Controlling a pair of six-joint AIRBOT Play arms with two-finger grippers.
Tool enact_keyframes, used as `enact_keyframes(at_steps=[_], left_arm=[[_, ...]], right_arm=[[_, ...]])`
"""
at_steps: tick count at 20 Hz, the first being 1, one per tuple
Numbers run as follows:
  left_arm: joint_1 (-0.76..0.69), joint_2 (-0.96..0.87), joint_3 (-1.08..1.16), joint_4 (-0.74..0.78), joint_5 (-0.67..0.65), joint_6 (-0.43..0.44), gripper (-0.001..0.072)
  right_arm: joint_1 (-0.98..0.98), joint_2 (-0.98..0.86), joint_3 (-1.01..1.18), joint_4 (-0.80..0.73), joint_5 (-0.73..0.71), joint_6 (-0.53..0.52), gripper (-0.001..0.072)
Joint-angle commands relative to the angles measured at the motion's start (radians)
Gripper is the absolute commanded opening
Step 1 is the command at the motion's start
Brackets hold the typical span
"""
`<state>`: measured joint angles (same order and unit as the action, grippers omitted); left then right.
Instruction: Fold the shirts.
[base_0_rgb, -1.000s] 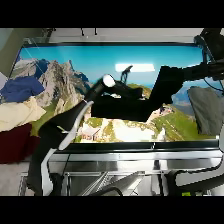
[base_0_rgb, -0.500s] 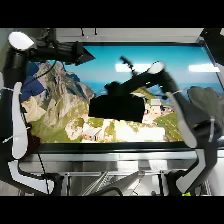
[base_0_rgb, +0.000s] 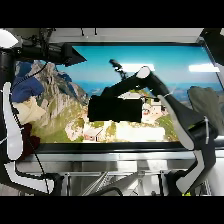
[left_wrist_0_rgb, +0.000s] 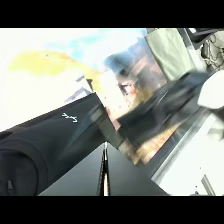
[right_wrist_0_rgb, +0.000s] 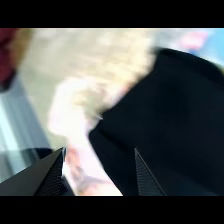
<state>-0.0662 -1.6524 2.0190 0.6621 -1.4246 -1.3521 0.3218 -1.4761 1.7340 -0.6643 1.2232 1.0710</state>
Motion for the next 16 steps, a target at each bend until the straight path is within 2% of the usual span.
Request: enact_keyframes(at_steps=[1, 4, 6, 8, 12, 16], left_arm=[[0.006, 0.0, 0.0, 0.0, -0.009, 0.01, 0.0015], [0.008, 0.0, 0.0, 0.0, -0.021, 0.009, 0.0015], [0.008, 0.0, 0.0, 0.0, -0.025, 0.009, 0.0015], [0.008, 0.0, 0.0, -0.001, -0.026, 0.009, 0.0015], [0.008, 0.0, 0.0, 0.0, -0.024, 0.009, 0.0016], [0.008, 0.0, 0.0, 0.0, -0.024, 0.009, 0.0015]], right_arm=[[-0.187, 0.09, -0.019, -0.164, 0.147, 0.152, 0.0479], [-0.327, 0.114, -0.177, -0.196, 0.176, 0.202, 0.048], [-0.368, 0.114, -0.332, -0.196, 0.122, 0.202, 0.0489], [-0.376, 0.107, -0.461, -0.193, 0.028, 0.196, 0.0592], [-0.36, 0.051, -0.509, -0.169, 0.0, 0.15, 0.0594], [-0.326, 0.011, -0.509, 0.012, -0.028, 0.047, 0.0589]])
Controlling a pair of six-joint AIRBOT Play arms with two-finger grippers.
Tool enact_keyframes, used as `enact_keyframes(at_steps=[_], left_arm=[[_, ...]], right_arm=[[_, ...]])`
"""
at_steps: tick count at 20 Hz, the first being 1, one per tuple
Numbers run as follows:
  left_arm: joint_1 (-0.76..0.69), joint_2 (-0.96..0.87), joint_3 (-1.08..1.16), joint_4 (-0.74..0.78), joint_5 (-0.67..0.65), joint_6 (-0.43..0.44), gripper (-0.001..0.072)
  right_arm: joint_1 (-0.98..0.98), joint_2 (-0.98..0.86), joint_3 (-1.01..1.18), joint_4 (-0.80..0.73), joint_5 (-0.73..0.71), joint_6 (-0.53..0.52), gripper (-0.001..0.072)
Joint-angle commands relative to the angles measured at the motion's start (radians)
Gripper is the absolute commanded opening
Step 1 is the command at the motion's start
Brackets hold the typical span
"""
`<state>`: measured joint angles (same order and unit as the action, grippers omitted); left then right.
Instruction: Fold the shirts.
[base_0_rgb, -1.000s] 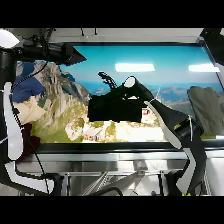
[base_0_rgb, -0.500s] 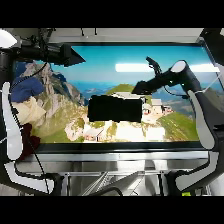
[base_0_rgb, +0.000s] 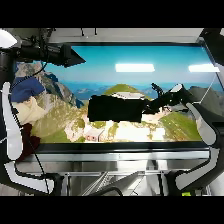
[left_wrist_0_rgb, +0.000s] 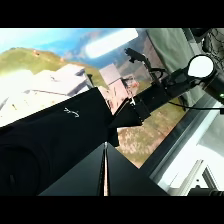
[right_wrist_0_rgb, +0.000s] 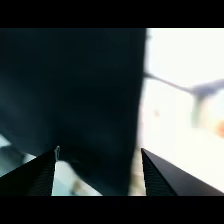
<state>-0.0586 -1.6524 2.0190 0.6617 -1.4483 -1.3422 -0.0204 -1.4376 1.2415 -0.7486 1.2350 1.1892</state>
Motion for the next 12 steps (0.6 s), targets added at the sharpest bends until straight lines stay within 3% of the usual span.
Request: enact_keyframes(at_steps=[1, 3, 4, 9, 12], left_arm=[[0.0, 0.0, 0.0, 0.0, -0.002, -0.001, 0.0015], [-0.001, 0.0, 0.0, 0.0, -0.012, -0.002, 0.0015], [-0.001, 0.0, 0.0, 0.0, -0.021, -0.002, 0.0015], [-0.003, 0.0, 0.0, 0.0, -0.042, -0.002, 0.0015], [-0.003, 0.0, 0.0, 0.0, -0.042, -0.001, 0.0015]], right_arm=[[0.022, -0.033, -0.016, 0.141, -0.057, -0.092, 0.0553], [0.024, -0.035, -0.016, 0.23, -0.068, -0.149, 0.0069], [0.024, -0.029, -0.015, 0.283, -0.068, -0.174, 0.0019], [-0.043, 0.068, 0.112, 0.361, -0.092, -0.19, 0.0016], [-0.184, 0.073, 0.296, 0.361, -0.141, -0.062, 0.0016]])
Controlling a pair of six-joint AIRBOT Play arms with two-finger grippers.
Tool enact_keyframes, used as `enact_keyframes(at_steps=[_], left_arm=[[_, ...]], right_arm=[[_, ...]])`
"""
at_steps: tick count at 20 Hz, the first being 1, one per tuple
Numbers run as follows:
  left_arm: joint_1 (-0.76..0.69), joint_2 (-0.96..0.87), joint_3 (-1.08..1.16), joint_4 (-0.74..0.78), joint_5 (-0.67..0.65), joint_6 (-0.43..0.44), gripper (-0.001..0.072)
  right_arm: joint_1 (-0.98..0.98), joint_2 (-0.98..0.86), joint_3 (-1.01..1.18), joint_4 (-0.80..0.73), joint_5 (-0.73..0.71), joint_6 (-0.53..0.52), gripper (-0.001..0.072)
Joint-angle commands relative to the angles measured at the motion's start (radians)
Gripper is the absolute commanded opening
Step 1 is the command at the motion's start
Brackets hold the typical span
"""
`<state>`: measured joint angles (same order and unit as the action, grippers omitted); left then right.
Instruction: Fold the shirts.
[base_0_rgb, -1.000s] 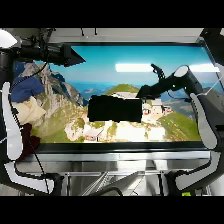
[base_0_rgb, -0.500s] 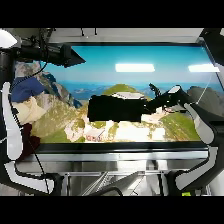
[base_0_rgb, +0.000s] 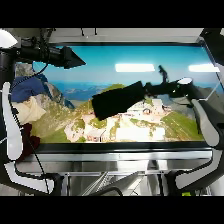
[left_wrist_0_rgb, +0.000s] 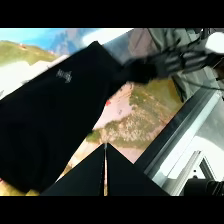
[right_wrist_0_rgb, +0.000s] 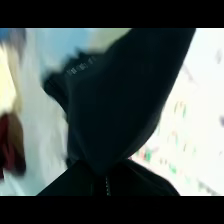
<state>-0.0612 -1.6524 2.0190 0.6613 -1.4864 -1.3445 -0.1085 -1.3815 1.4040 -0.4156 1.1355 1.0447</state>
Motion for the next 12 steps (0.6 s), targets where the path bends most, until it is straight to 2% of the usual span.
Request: enact_keyframes(at_steps=[1, 5, 9, 10, 12], left_arm=[[0.0, 0.0, 0.0, 0.0, -0.004, 0.001, 0.0015], [0.0, 0.0, 0.0, 0.0, -0.008, 0.001, 0.0016], [0.0, 0.0, 0.0, 0.001, -0.01, 0.002, 0.0015], [0.0, 0.0, 0.0, 0.001, -0.016, 0.002, 0.0016], [0.0, 0.0, 0.0, 0.001, -0.034, 0.003, 0.0015]], right_arm=[[-0.153, 0.017, 0.202, 0.027, -0.043, 0.128, 0.0016], [-0.39, 0.019, 0.425, -0.023, -0.038, 0.35, 0.0016], [-0.647, 0.059, 0.456, -0.103, 0.016, 0.541, 0.0016], [-0.694, 0.074, 0.456, -0.21, 0.074, 0.599, 0.0015], [-0.747, 0.097, 0.453, -0.543, 0.268, 0.74, 0.0016]])
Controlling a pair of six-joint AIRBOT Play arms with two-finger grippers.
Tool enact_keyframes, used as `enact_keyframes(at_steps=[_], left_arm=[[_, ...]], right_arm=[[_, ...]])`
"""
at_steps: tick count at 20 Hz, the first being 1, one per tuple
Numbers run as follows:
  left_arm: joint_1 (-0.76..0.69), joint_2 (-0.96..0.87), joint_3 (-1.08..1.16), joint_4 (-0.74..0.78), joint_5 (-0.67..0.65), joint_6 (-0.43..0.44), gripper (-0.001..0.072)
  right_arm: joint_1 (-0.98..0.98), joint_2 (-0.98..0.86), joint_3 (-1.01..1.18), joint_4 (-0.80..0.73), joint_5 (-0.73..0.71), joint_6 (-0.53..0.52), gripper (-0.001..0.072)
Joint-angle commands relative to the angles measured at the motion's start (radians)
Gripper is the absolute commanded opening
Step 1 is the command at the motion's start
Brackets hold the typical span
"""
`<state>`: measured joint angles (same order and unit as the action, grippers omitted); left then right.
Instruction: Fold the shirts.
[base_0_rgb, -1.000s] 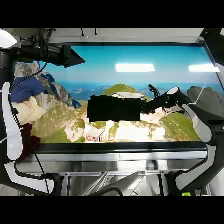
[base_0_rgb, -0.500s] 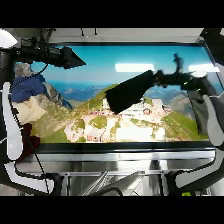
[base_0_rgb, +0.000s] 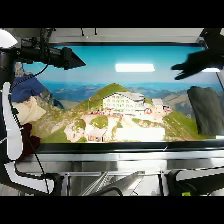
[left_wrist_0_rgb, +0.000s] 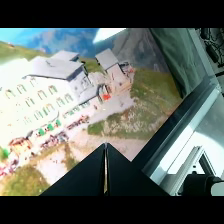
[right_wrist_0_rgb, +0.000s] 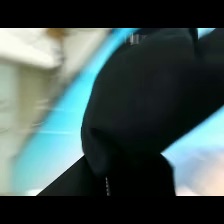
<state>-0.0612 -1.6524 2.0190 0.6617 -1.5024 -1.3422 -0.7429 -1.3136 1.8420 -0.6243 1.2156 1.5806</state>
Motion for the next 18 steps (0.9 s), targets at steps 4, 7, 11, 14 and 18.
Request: enact_keyframes(at_steps=[4, 7, 11, 14, 18], left_arm=[[0.0, 0.0, 0.0, 0.001, -0.025, 0.011, 0.0016], [0.0, 0.0, 0.0, 0.001, -0.025, 0.011, 0.0015], [0.0, 0.0, 0.0, 0.0, -0.024, 0.01, 0.0015], [0.0, 0.0, 0.0, 0.0, -0.022, 0.01, 0.0016], [0.0, 0.0, 0.0, -0.003, -0.001, 0.01, 0.0015]], right_arm=[[-0.118, 0.048, -0.083, -0.566, 0.35, 0.162, 0.0015], [-0.117, 0.048, -0.201, -0.568, 0.36, 0.162, 0.0018], [-0.118, 0.032, -0.27, -0.593, 0.359, 0.162, 0.0597], [-0.118, 0.032, -0.235, -0.602, 0.328, 0.162, 0.0595], [-0.117, 0.034, -0.11, -0.453, 0.291, 0.135, 0.0481]])
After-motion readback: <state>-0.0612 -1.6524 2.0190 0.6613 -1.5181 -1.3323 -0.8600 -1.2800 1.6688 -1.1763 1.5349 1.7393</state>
